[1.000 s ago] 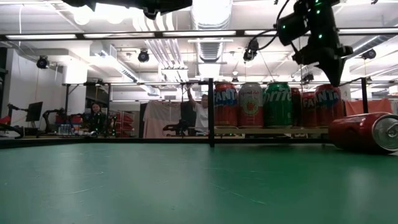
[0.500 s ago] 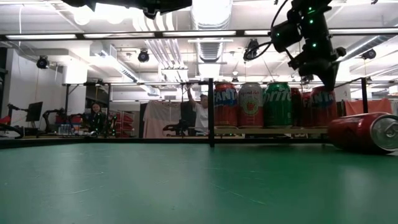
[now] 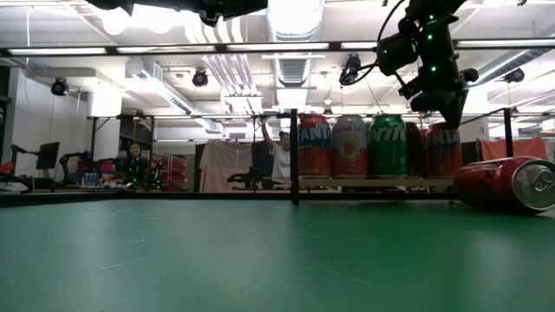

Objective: Place canned beverage on shelf
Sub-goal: Put the red soda can on the shelf aligned with the other red soda can, then put the red/black soda can on the shelf aligned with the other red/black soda cans

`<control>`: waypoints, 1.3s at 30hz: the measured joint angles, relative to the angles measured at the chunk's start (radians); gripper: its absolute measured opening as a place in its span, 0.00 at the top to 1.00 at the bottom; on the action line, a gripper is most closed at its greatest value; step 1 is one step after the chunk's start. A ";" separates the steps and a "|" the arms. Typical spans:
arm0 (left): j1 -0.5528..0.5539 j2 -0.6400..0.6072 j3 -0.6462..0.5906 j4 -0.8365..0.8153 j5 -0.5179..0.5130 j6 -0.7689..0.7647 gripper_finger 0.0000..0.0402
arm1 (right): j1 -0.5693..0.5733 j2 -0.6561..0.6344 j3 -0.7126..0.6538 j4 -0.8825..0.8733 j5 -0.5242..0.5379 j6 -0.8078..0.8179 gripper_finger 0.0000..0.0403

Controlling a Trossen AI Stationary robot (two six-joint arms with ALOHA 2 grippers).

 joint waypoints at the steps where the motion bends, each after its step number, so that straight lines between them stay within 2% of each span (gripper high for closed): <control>1: 0.000 0.000 0.000 0.000 0.000 0.000 1.00 | 0.000 0.000 0.000 0.003 0.000 0.000 0.98; 7: 0.000 0.000 0.000 0.000 0.000 -0.009 1.00 | 0.010 -0.019 0.021 -0.064 -0.013 0.040 0.98; 12: -0.005 0.003 -0.001 0.000 0.002 -0.066 1.00 | 0.081 -0.091 0.062 -0.105 -0.125 0.131 0.98; 18: -0.046 0.003 -0.031 0.013 0.088 -0.157 1.00 | 0.237 -0.198 0.111 -0.097 -0.311 0.292 0.98; 24: -0.141 0.003 -0.085 0.097 0.087 -0.220 1.00 | 0.451 -0.258 0.135 -0.043 -0.442 0.492 0.98; 33: -0.269 0.003 -0.087 0.106 0.079 -0.247 1.00 | 0.766 -0.196 0.129 -0.016 -0.458 0.775 0.98; 39: -0.309 0.003 -0.086 0.106 0.077 -0.253 1.00 | 0.866 -0.113 0.118 -0.030 -0.450 0.943 0.97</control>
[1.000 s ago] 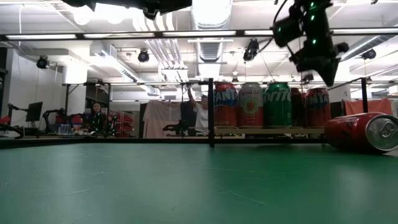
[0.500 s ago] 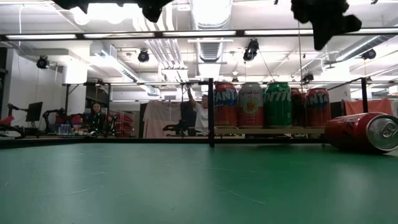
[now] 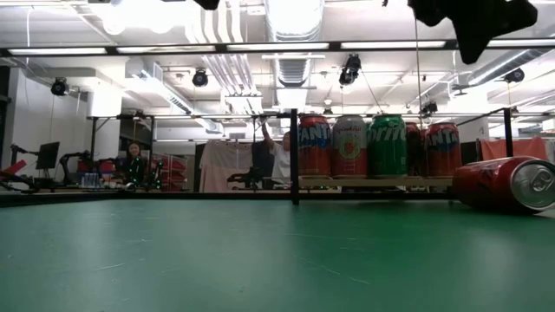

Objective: Place canned beverage on shelf
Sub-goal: Put the red/black soda can on the shelf aligned with the other red/black soda cans

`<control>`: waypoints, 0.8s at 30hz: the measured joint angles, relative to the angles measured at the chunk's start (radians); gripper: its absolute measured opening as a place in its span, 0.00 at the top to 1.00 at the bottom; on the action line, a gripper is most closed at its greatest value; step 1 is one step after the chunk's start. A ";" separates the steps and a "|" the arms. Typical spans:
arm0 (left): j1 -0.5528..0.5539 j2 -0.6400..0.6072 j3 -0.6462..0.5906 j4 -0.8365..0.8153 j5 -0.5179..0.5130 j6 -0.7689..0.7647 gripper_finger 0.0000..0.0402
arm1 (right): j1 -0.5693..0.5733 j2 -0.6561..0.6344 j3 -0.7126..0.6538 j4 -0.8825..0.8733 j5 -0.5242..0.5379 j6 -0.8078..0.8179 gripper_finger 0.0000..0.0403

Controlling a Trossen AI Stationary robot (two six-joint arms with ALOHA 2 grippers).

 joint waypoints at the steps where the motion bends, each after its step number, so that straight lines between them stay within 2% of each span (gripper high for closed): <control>1: -0.005 0.000 0.000 0.000 -0.001 -0.003 1.00 | 0.007 0.015 0.000 0.000 0.000 0.010 0.95; 6: -0.022 0.000 -0.001 0.000 -0.001 -0.009 1.00 | 0.018 0.090 0.000 -0.002 -0.082 -0.021 0.81; 11: -0.023 0.000 -0.001 -0.001 -0.016 -0.010 1.00 | 0.016 0.166 -0.001 -0.003 -0.131 -0.057 0.55; 15: -0.023 -0.001 -0.001 -0.011 -0.050 -0.028 1.00 | 0.016 0.219 -0.005 -0.054 -0.040 -0.055 0.33; 18: -0.023 -0.001 -0.002 -0.018 -0.053 -0.036 1.00 | 0.016 0.238 -0.028 -0.081 -0.005 -0.054 0.22; 21: -0.023 -0.001 -0.002 -0.025 -0.057 -0.036 1.00 | 0.021 0.232 -0.068 -0.062 0.044 -0.040 0.16; 24: -0.023 -0.001 -0.002 -0.026 -0.088 -0.036 1.00 | 0.021 0.209 -0.116 -0.021 0.067 -0.018 0.14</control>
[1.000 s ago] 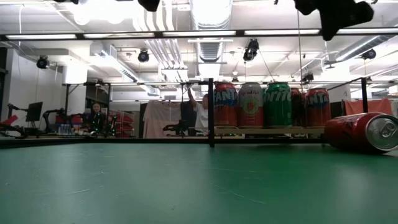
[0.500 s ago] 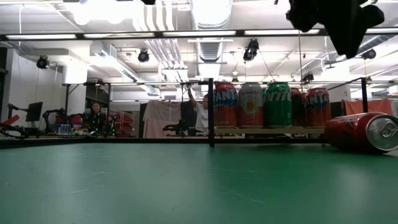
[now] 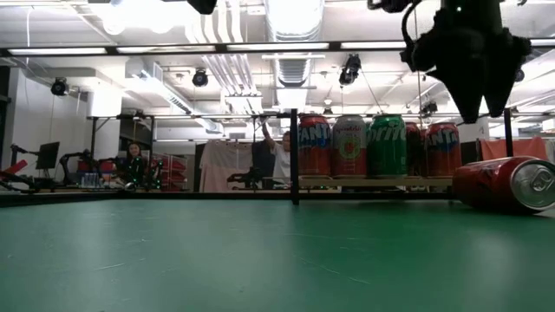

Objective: Place canned beverage on shelf
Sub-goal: Put the red/black soda can on the shelf aligned with the other red/black soda cans

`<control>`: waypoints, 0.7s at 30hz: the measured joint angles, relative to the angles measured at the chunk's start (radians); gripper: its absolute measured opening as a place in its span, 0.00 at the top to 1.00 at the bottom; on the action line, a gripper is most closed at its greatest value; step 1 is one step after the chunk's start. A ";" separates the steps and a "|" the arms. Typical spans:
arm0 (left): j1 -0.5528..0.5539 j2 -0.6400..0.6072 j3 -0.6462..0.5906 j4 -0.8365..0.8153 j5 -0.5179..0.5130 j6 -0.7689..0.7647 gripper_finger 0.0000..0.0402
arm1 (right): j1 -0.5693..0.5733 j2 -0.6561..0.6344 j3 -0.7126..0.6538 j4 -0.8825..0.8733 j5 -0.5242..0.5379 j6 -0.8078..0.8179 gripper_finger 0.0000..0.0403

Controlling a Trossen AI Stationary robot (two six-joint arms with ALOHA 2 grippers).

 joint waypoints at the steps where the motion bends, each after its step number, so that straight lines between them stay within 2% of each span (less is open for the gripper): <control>1: 0.000 0.000 0.000 -0.001 -0.008 0.000 1.00 | 0.000 -0.010 -0.017 0.001 0.009 0.010 0.14; 4: 0.000 0.000 0.000 -0.012 -0.017 0.000 1.00 | 0.000 -0.034 -0.079 0.025 0.016 0.049 0.15; 11: 0.000 0.000 0.000 -0.015 -0.018 0.000 1.00 | 0.011 -0.088 -0.249 0.239 0.009 0.115 0.17; 17: 0.000 0.000 0.000 -0.015 -0.019 0.000 1.00 | 0.011 -0.090 -0.318 0.290 -0.008 0.150 0.16; 21: 0.000 0.000 0.000 -0.014 -0.068 0.001 1.00 | 0.011 -0.091 -0.375 0.397 -0.013 0.158 0.16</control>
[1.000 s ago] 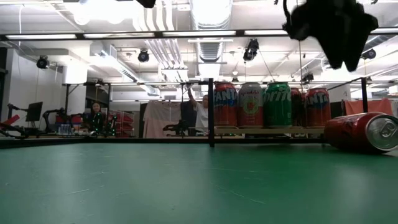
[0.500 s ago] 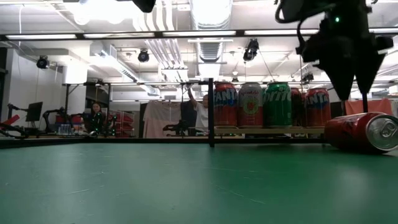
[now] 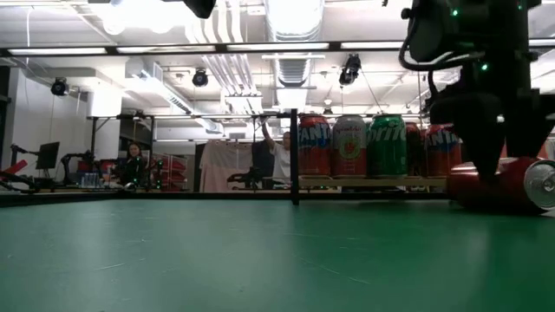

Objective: Place canned beverage on shelf
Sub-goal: Put the red/black soda can on the shelf aligned with the other red/black soda cans

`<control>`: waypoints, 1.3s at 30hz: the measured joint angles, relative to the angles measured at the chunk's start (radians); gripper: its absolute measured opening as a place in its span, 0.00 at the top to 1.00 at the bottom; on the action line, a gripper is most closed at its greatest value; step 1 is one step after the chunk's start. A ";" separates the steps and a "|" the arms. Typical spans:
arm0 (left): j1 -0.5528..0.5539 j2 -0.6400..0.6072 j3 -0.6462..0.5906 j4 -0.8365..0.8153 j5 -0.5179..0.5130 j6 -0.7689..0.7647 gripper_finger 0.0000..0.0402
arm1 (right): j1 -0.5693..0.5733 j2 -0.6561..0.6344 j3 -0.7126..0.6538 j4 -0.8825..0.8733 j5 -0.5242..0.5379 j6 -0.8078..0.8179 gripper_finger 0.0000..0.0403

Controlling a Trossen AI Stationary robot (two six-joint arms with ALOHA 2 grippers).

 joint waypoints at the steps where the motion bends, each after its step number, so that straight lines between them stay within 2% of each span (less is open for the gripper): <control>1: 0.000 0.000 0.000 0.000 -0.007 0.003 1.00 | 0.000 0.000 -0.014 0.032 0.000 0.002 0.16; 14: 0.000 0.000 0.000 -0.002 -0.011 0.047 1.00 | 0.000 0.027 -0.154 0.293 -0.002 0.015 0.20; 17: 0.000 0.000 0.000 -0.003 -0.011 0.048 1.00 | 0.000 0.046 -0.180 0.319 0.002 -0.003 0.21; 21: 0.000 0.000 0.000 -0.003 -0.011 0.048 1.00 | 0.000 0.066 -0.187 0.323 0.020 -0.037 0.29; 27: 0.000 0.000 0.000 -0.003 -0.011 0.043 0.99 | 0.000 0.045 -0.175 0.332 0.044 -0.131 0.29; 34: 0.000 0.000 0.000 0.000 -0.019 0.041 0.92 | 0.037 -0.017 -0.108 0.349 0.151 -0.302 0.29; 39: 0.001 0.003 0.000 0.003 -0.024 0.011 0.80 | 0.075 -0.066 -0.082 0.438 0.218 -0.468 0.29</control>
